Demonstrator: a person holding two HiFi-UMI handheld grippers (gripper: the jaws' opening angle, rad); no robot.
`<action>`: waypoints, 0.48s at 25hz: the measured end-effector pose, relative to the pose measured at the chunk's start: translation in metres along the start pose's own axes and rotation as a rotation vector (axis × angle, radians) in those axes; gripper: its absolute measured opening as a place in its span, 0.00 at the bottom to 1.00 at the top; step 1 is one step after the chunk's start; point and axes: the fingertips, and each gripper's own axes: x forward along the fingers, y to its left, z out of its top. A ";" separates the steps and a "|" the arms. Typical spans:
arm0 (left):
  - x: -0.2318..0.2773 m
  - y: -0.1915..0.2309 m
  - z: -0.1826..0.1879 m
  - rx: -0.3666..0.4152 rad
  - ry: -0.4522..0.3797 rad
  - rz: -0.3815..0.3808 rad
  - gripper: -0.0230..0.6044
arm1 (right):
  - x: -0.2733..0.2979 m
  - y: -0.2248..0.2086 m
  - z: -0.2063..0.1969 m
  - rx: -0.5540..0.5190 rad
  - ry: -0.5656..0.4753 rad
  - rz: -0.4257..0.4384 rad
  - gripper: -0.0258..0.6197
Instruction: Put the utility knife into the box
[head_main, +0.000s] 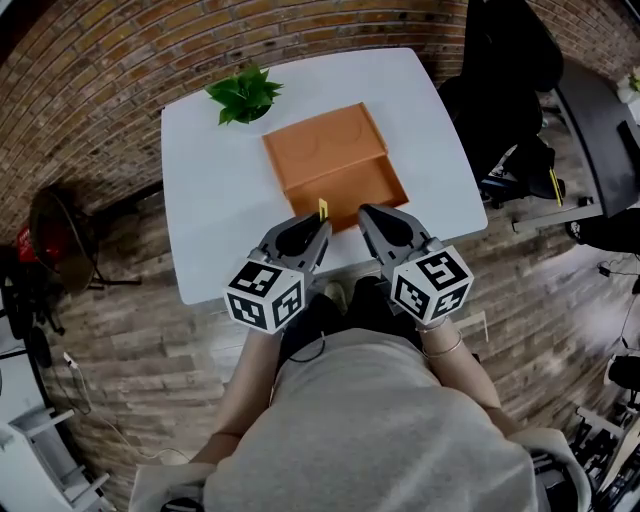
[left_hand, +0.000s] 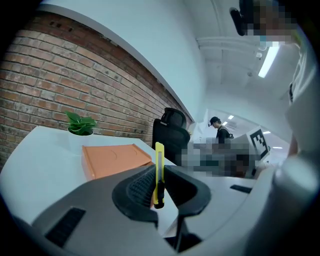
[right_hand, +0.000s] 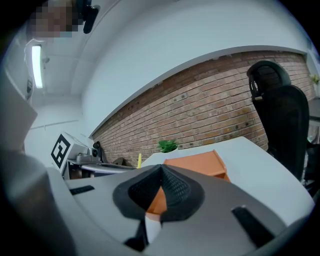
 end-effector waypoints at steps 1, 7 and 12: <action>0.000 0.001 0.000 -0.007 -0.001 0.002 0.11 | 0.001 -0.001 -0.001 0.000 0.003 0.001 0.04; 0.002 0.003 0.002 0.003 0.002 0.015 0.11 | 0.005 -0.005 -0.009 0.012 0.027 0.012 0.04; 0.009 0.010 0.003 -0.014 0.015 0.040 0.11 | 0.008 -0.012 -0.005 0.014 0.037 0.033 0.04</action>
